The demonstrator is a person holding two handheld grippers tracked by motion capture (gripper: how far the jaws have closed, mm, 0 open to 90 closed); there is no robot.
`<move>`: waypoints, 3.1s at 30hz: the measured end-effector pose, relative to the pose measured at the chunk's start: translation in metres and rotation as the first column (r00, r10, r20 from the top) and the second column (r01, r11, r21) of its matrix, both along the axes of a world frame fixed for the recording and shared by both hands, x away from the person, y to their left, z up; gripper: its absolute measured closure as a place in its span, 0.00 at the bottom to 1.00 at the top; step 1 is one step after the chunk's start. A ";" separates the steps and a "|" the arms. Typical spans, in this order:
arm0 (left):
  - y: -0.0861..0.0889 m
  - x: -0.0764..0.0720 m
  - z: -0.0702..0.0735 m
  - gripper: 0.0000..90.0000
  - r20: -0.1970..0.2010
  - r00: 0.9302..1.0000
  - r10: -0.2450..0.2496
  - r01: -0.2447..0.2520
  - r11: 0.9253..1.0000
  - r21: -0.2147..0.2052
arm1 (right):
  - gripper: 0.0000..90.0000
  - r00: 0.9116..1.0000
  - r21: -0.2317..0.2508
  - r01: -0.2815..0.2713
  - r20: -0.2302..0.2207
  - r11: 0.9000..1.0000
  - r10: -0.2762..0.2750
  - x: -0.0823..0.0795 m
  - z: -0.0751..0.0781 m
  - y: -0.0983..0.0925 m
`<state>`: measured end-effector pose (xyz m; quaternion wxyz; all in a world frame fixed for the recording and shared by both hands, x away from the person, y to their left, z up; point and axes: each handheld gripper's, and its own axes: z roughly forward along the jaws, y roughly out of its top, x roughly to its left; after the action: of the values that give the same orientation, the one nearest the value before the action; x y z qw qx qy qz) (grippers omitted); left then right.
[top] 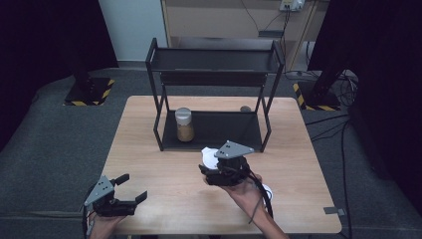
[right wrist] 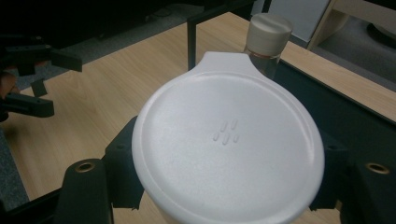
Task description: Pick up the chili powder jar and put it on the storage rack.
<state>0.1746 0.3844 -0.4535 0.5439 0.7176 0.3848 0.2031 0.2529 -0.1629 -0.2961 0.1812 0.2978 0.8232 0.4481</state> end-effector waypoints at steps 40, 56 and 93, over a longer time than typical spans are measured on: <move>0.000 0.001 0.000 0.03 -0.001 1.000 -0.010 0.010 1.000 0.000 | 0.35 0.984 0.004 0.176 -0.003 0.984 -0.176 0.081 0.030 0.032; 0.002 0.001 -0.001 0.03 -0.001 1.000 -0.016 0.016 1.000 -0.007 | 0.35 0.956 -0.009 0.295 -0.004 0.955 -0.295 0.120 0.011 0.055; 0.004 0.002 -0.002 0.03 -0.002 1.000 -0.016 0.016 1.000 -0.015 | 0.34 0.912 -0.060 0.405 -0.047 0.912 -0.408 0.167 -0.056 0.088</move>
<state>0.1768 0.3888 -0.4557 0.5505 0.7167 0.3812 0.1949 0.4198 -0.0750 -0.3521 0.2532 0.4708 0.7591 0.3715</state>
